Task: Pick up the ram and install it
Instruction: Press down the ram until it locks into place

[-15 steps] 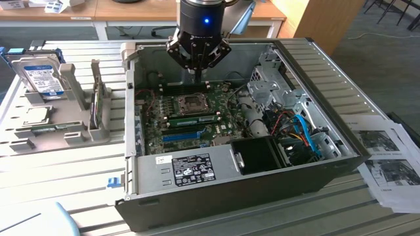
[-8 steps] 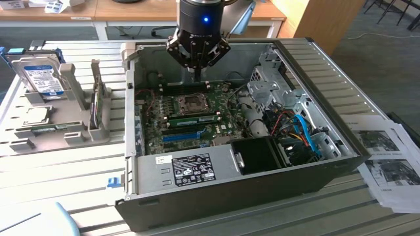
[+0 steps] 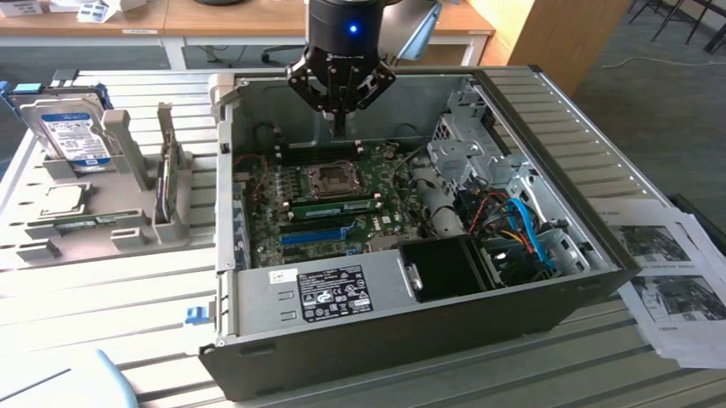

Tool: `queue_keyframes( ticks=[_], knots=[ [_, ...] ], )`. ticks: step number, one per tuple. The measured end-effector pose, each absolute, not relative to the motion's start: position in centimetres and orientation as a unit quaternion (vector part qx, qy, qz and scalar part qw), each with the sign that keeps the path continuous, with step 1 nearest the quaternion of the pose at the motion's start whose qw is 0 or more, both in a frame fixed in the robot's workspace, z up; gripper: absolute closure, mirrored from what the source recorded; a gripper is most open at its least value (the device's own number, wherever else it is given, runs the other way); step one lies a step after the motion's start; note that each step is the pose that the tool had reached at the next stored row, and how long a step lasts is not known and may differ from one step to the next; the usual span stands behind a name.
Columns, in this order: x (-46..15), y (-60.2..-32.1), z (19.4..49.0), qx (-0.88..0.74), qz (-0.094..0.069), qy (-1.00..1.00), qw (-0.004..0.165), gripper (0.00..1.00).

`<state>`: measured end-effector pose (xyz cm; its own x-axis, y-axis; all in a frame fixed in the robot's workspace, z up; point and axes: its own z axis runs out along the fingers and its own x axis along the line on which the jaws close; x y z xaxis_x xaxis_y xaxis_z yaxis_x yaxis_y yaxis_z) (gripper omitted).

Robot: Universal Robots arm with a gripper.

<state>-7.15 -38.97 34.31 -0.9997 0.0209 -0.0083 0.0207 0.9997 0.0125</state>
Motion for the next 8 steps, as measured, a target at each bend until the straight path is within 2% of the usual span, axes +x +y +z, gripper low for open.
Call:
queue_keyframes(
  ticks=[8],
  knots=[
    [-7.15, -38.88, 34.30, 0.011, 0.006, 1.000, 0.004, 0.91]
  ],
)
